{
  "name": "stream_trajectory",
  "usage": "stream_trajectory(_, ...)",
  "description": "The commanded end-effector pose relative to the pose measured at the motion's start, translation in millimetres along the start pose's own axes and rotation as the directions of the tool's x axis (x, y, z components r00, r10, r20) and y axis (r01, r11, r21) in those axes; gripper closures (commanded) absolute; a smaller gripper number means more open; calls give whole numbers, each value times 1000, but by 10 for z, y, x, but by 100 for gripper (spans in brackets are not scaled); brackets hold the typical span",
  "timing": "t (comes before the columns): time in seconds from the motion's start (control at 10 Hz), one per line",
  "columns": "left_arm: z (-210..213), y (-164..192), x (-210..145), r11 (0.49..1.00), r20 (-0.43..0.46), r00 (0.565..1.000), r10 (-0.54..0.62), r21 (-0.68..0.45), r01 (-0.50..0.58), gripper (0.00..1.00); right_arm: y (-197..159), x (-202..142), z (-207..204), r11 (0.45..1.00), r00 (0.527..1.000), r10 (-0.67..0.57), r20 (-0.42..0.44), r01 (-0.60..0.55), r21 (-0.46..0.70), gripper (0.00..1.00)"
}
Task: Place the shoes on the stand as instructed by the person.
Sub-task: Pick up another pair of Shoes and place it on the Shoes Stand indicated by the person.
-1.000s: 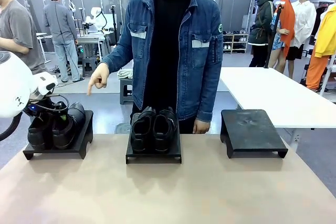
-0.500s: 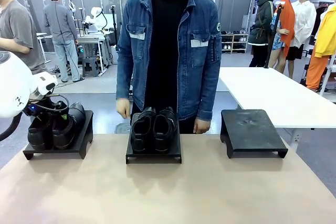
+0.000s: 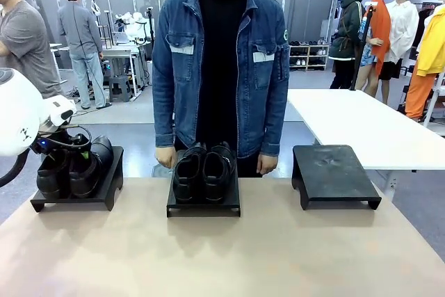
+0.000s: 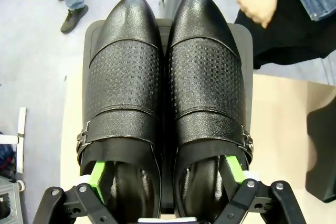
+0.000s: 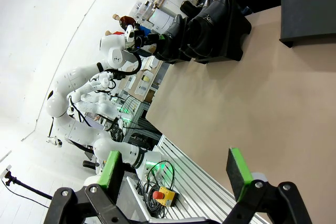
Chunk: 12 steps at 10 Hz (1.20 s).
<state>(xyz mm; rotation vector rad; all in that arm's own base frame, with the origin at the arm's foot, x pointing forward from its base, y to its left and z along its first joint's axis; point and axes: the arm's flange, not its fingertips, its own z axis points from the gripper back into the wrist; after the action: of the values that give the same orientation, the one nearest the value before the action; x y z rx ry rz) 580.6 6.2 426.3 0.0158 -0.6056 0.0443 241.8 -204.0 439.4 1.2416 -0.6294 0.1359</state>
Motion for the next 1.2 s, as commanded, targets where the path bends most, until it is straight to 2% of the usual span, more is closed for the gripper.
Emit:
stream_trajectory(0.0,0,0,6,1000,1,1000,-1,0,1,0,7,1,17,1000,1000,20,-2,-20,8,0)
stream_trajectory(0.4,0,0,0,1000,0,1000,0,0,0,0,7,1,17,1000,1000,20,-2,-20,8,0)
stream_trajectory(0.5,246,127,24,1000,-54,998,25,-15,-26,0,7,1,17,1000,1000,20,-2,-20,8,0)
stream_trajectory(0.8,978,559,-144,973,-135,991,-22,-232,-10,0,7,1,17,1000,1000,20,-2,-20,8,0)
stream_trajectory(1.0,1485,1055,-429,915,-156,987,-40,-403,-26,0,7,1,17,1000,1000,20,-2,-20,8,0)
stream_trajectory(1.1,1647,1292,-611,862,-165,985,-51,-505,-40,0,7,1,17,1000,1000,20,-2,-20,8,0)
